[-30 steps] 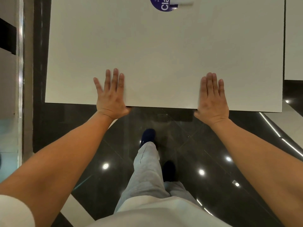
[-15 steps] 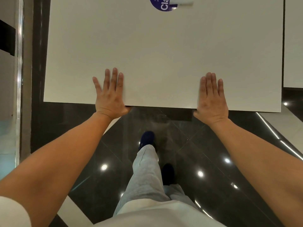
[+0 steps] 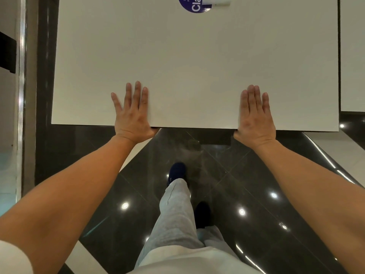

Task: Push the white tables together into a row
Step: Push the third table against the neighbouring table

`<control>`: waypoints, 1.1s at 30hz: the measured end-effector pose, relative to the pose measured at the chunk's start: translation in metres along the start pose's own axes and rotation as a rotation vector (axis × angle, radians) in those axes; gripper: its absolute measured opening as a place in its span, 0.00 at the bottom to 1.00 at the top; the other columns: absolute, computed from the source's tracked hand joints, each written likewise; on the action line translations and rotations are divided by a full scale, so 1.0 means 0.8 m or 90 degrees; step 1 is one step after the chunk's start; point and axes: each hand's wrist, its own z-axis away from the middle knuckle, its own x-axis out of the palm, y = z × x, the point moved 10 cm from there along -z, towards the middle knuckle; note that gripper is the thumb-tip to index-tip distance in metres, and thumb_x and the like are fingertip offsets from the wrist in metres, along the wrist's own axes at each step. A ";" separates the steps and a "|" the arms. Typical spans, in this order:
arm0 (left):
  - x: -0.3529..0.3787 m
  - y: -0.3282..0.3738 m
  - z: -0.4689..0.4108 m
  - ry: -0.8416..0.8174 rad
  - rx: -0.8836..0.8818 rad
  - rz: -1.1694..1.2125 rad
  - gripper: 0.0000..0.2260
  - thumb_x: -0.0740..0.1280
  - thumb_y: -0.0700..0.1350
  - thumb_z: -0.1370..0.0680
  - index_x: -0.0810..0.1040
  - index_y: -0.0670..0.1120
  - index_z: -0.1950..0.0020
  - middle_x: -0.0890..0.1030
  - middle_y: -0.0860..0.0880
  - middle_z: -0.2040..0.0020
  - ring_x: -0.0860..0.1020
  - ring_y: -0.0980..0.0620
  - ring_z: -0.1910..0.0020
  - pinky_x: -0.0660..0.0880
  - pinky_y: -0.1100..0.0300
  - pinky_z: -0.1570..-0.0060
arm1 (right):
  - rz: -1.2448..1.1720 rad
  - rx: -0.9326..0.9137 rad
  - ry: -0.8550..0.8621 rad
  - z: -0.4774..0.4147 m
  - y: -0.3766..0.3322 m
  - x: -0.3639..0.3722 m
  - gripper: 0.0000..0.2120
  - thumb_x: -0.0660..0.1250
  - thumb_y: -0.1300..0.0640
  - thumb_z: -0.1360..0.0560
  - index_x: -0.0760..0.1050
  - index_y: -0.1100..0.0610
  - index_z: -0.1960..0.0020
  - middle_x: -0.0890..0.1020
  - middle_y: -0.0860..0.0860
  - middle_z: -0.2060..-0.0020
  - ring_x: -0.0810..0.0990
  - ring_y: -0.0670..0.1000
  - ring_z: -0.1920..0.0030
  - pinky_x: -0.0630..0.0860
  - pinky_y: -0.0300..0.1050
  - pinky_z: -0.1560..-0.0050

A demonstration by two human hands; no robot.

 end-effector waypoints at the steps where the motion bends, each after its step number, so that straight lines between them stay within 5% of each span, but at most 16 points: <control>1: 0.000 0.000 -0.002 0.000 0.000 -0.001 0.51 0.49 0.76 0.29 0.43 0.42 0.19 0.44 0.40 0.18 0.41 0.37 0.21 0.44 0.26 0.30 | 0.001 0.001 -0.002 -0.002 0.001 0.000 0.53 0.70 0.57 0.32 0.36 0.66 0.22 0.43 0.66 0.22 0.39 0.63 0.21 0.40 0.63 0.23; 33: -0.011 -0.011 -0.046 0.022 -0.006 -0.008 0.51 0.56 0.72 0.30 0.41 0.43 0.19 0.44 0.41 0.18 0.42 0.37 0.21 0.41 0.28 0.29 | 0.029 -0.002 -0.009 -0.046 0.016 -0.016 0.53 0.71 0.54 0.31 0.37 0.67 0.22 0.42 0.66 0.22 0.39 0.63 0.21 0.40 0.62 0.23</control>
